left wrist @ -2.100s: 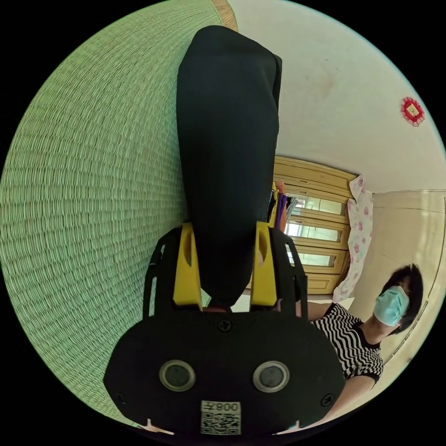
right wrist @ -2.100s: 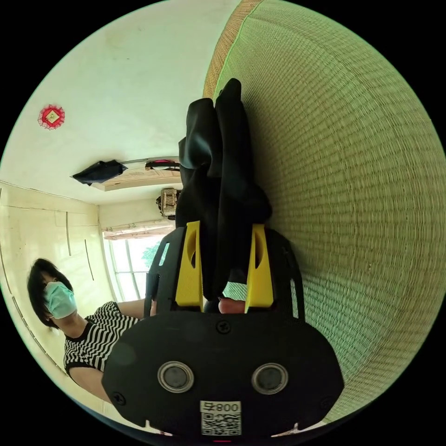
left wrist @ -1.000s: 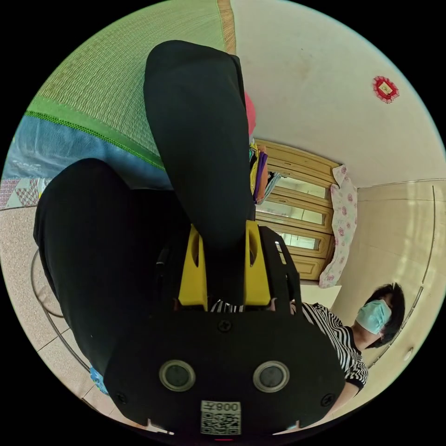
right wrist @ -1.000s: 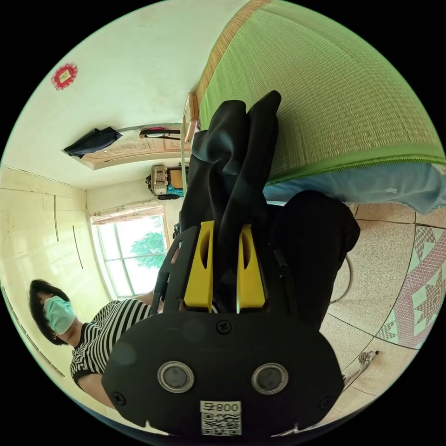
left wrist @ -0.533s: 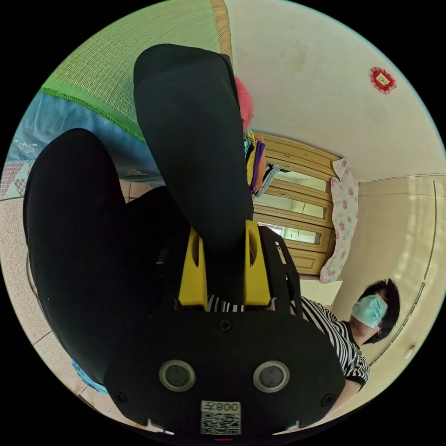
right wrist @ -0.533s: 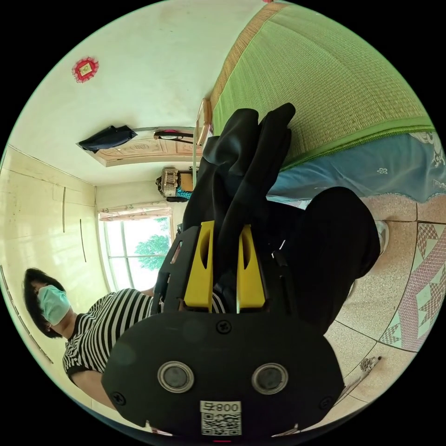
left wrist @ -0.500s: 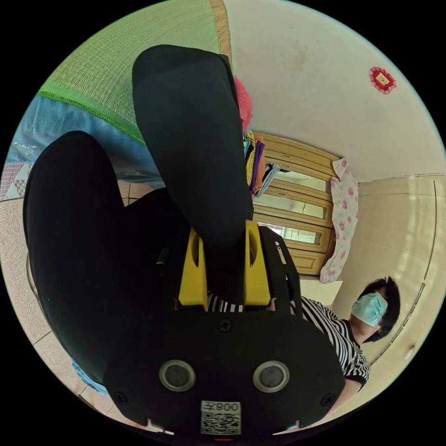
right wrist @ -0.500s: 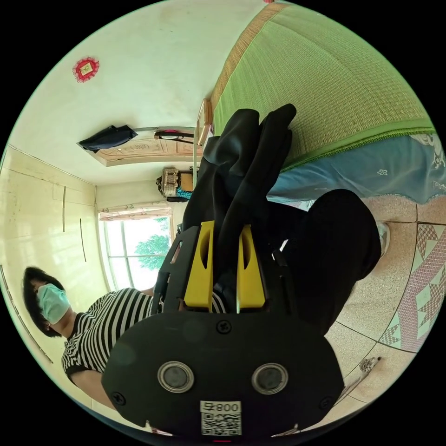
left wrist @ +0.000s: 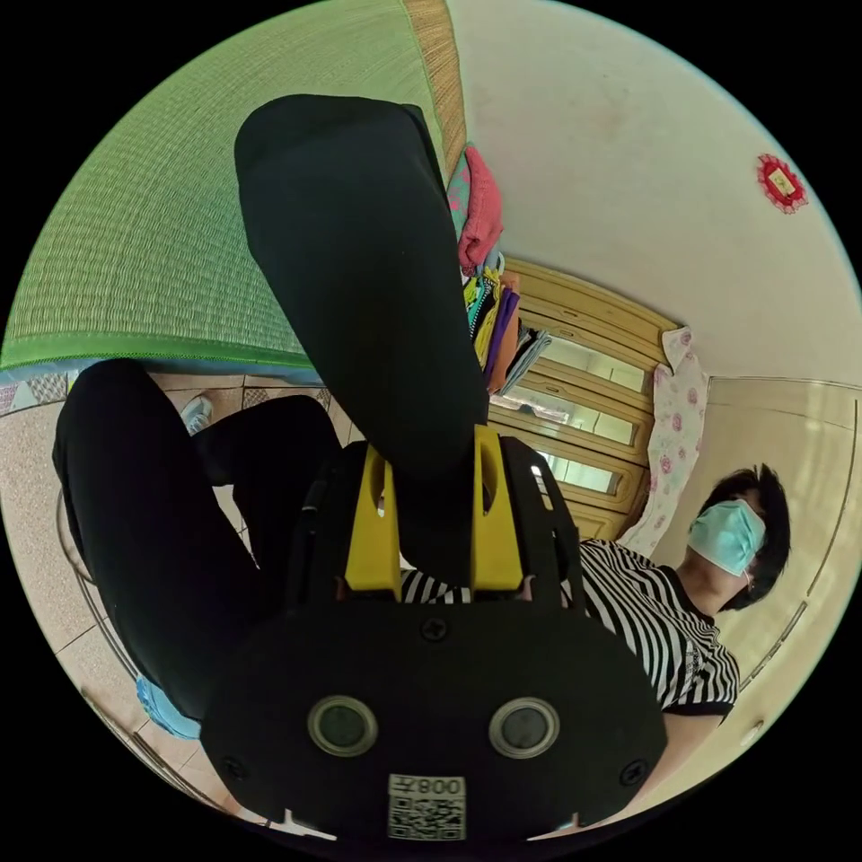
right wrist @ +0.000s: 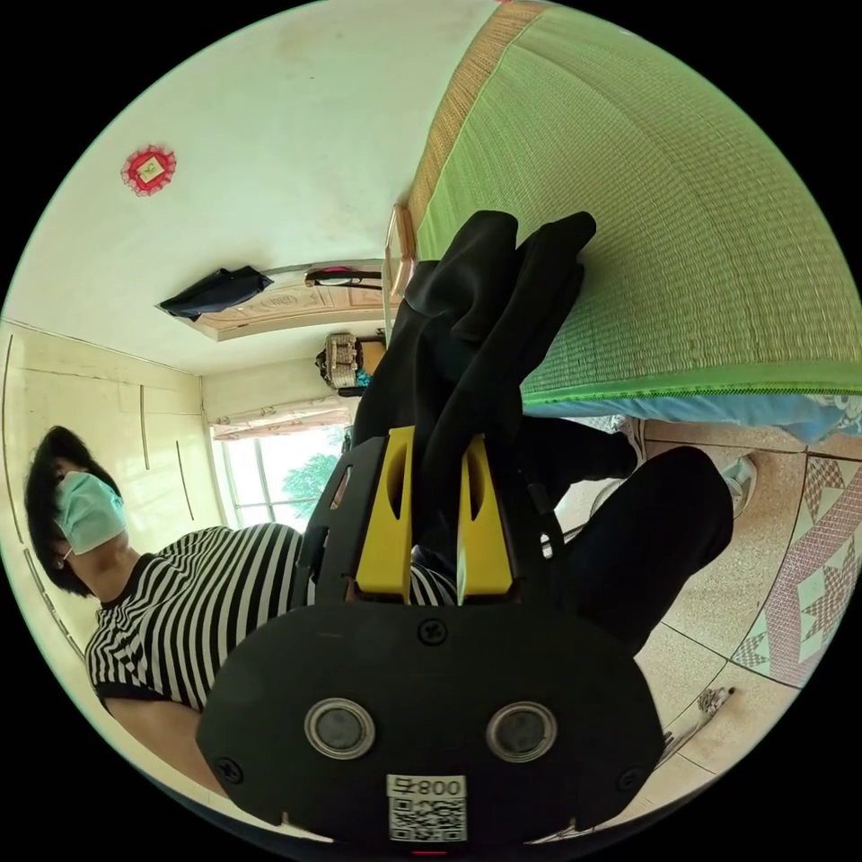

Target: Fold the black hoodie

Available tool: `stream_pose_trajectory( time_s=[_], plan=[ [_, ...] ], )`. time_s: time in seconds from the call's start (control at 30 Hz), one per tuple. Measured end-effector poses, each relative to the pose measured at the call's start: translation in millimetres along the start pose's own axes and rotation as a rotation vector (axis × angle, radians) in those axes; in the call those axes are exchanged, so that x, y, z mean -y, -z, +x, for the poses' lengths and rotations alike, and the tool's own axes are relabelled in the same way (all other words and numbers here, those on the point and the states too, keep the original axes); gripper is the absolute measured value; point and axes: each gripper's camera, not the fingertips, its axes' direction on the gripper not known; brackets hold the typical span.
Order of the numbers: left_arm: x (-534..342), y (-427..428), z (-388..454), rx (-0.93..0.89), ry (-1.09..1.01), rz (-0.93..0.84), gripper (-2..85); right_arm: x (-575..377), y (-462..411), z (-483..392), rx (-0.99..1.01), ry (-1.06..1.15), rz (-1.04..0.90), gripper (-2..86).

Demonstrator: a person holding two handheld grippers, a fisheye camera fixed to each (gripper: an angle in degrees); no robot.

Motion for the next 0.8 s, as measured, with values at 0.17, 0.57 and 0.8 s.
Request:
stream_pose_trajectory(
  time_s=[0.17, 0.57, 0.8],
  plan=[
    [15, -22, 71, 0.003, 0.06, -0.018, 13.5, 44, 47, 5, 0.009, -0.059, 0.017, 7.7],
    [32, -71, 252, -0.032, 0.042, -0.121, 13.6, 127, 166, -20, -0.061, -0.088, 0.081, 7.6],
    [57, -103, 328, -0.038, 0.007, -0.18, 13.5, 192, 221, 14, -0.092, -0.063, 0.135, 7.6]
  ],
)
